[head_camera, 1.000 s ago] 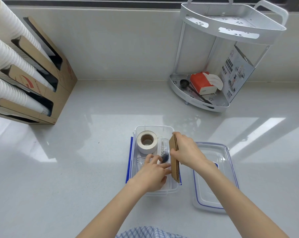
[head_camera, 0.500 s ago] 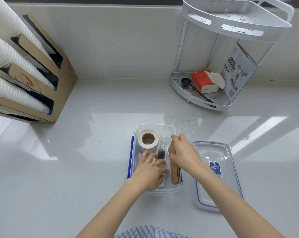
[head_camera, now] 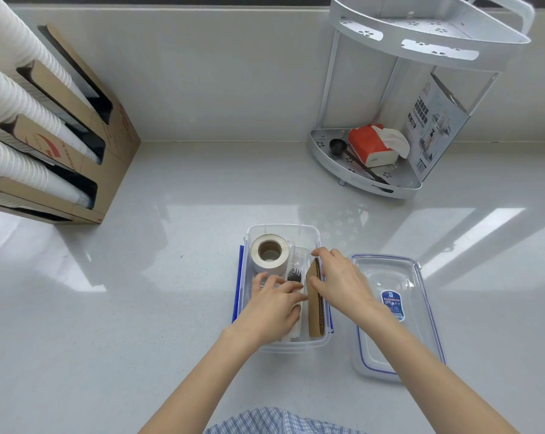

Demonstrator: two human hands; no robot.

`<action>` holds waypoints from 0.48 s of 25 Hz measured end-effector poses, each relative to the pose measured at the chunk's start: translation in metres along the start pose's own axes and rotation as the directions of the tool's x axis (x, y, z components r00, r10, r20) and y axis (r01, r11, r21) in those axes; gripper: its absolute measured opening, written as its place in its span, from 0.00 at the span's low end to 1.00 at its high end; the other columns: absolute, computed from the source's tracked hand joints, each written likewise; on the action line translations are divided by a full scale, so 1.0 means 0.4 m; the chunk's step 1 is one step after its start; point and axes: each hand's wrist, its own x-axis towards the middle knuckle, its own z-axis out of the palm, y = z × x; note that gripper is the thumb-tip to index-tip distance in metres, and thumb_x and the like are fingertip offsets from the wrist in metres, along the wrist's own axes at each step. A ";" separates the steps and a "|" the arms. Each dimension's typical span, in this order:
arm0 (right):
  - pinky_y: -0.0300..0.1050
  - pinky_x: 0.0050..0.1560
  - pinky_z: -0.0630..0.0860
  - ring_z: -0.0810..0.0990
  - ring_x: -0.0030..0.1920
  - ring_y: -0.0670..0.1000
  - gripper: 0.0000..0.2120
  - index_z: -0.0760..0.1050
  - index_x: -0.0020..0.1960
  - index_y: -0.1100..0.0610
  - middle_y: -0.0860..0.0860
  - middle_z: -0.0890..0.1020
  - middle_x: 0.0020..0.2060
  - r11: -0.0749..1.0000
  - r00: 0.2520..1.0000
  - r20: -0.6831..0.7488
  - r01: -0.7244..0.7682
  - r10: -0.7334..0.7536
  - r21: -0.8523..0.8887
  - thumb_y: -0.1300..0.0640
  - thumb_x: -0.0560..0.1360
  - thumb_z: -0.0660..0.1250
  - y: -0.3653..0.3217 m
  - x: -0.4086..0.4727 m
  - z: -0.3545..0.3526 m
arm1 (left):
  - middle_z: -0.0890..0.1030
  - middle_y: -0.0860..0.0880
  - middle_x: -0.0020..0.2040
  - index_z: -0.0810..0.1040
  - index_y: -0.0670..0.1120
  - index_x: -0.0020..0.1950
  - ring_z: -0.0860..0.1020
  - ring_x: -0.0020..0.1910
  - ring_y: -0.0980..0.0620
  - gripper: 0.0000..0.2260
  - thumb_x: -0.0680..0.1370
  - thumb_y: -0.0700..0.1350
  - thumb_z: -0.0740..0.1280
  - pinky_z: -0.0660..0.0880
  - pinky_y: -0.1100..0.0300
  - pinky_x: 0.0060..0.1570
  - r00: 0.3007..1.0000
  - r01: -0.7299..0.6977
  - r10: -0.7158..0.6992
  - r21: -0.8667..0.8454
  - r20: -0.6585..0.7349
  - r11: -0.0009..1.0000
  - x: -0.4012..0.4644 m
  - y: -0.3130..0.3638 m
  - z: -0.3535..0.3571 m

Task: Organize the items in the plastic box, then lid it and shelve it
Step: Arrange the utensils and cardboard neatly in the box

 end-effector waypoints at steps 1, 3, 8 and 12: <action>0.51 0.51 0.73 0.75 0.57 0.59 0.20 0.64 0.67 0.55 0.56 0.73 0.59 1.000 1.000 -0.005 0.004 -0.004 0.016 0.57 0.76 0.59 -0.003 0.000 -0.003 | 0.69 0.54 0.70 0.69 0.53 0.65 0.62 0.68 0.48 0.16 0.79 0.46 0.52 0.47 0.50 0.70 0.999 0.014 -0.015 -0.022 -0.050 1.000 0.000 -0.002 -0.006; 0.50 0.54 0.72 0.75 0.57 0.58 0.19 0.65 0.67 0.56 0.56 0.74 0.58 0.996 0.999 -0.025 0.026 -0.024 0.080 0.57 0.76 0.59 -0.014 0.003 -0.008 | 0.71 0.54 0.67 0.70 0.52 0.65 0.65 0.65 0.49 0.16 0.79 0.46 0.52 0.50 0.54 0.66 0.989 0.045 -0.050 -0.037 -0.138 0.998 -0.004 -0.009 -0.019; 0.52 0.56 0.74 0.75 0.58 0.60 0.16 0.70 0.62 0.61 0.59 0.79 0.56 0.991 0.991 0.123 0.031 -0.047 0.129 0.63 0.76 0.54 -0.054 0.014 -0.005 | 0.78 0.50 0.59 0.74 0.45 0.60 0.71 0.61 0.46 0.14 0.76 0.42 0.57 0.52 0.54 0.61 0.984 0.093 -0.085 0.040 -0.157 0.995 -0.020 -0.039 -0.021; 0.44 0.36 0.69 0.71 0.42 0.57 0.10 0.63 0.37 0.60 0.63 0.76 0.50 0.997 0.927 0.375 -0.027 0.000 0.067 0.67 0.76 0.53 -0.085 0.008 0.008 | 0.83 0.55 0.35 0.79 0.49 0.40 0.80 0.40 0.51 0.11 0.67 0.47 0.57 0.57 0.56 0.50 0.984 0.135 -0.107 0.204 -0.142 0.970 -0.020 -0.030 -0.008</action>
